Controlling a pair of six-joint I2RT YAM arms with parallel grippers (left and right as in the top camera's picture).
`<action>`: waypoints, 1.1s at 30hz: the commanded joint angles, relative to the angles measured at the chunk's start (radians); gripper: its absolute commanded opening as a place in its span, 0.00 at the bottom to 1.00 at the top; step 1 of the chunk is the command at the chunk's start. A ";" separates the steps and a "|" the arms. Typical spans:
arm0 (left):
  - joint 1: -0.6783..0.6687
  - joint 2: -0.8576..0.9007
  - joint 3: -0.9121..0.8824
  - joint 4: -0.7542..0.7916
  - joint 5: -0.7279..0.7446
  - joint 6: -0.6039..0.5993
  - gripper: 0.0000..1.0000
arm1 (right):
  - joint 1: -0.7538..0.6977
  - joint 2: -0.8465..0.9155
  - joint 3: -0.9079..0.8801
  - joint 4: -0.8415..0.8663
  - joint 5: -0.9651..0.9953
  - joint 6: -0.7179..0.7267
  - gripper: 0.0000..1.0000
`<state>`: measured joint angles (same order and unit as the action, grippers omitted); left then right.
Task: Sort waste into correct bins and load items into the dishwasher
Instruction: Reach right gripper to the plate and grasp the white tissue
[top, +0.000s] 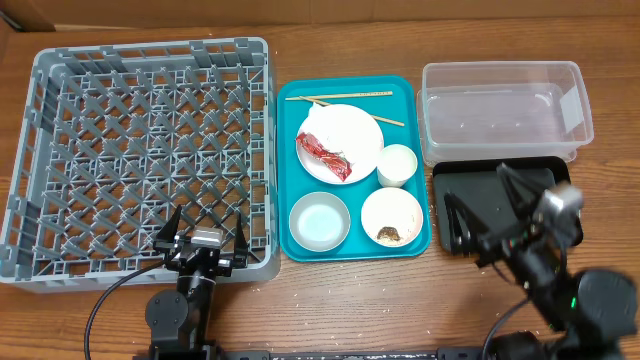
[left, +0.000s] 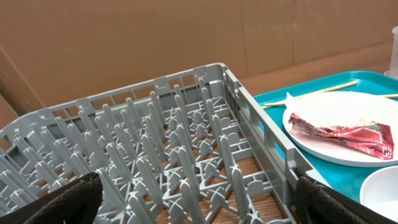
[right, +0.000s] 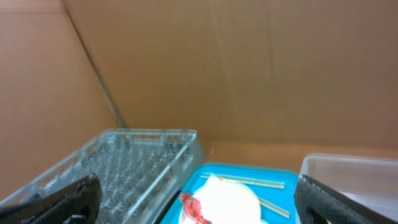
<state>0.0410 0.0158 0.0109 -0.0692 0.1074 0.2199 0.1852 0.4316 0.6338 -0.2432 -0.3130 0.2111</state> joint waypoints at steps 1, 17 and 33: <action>0.005 -0.005 -0.006 0.000 -0.006 0.008 1.00 | 0.006 0.246 0.240 -0.098 -0.108 -0.015 1.00; 0.005 -0.005 -0.006 0.000 -0.006 0.008 1.00 | 0.151 1.272 1.151 -0.665 -0.137 -0.201 1.00; 0.005 -0.005 -0.006 0.000 -0.006 0.008 1.00 | 0.257 1.615 1.151 -0.600 0.291 0.056 1.00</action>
<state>0.0410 0.0158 0.0105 -0.0685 0.1070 0.2199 0.3946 2.0068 1.7538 -0.8524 -0.2161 0.1310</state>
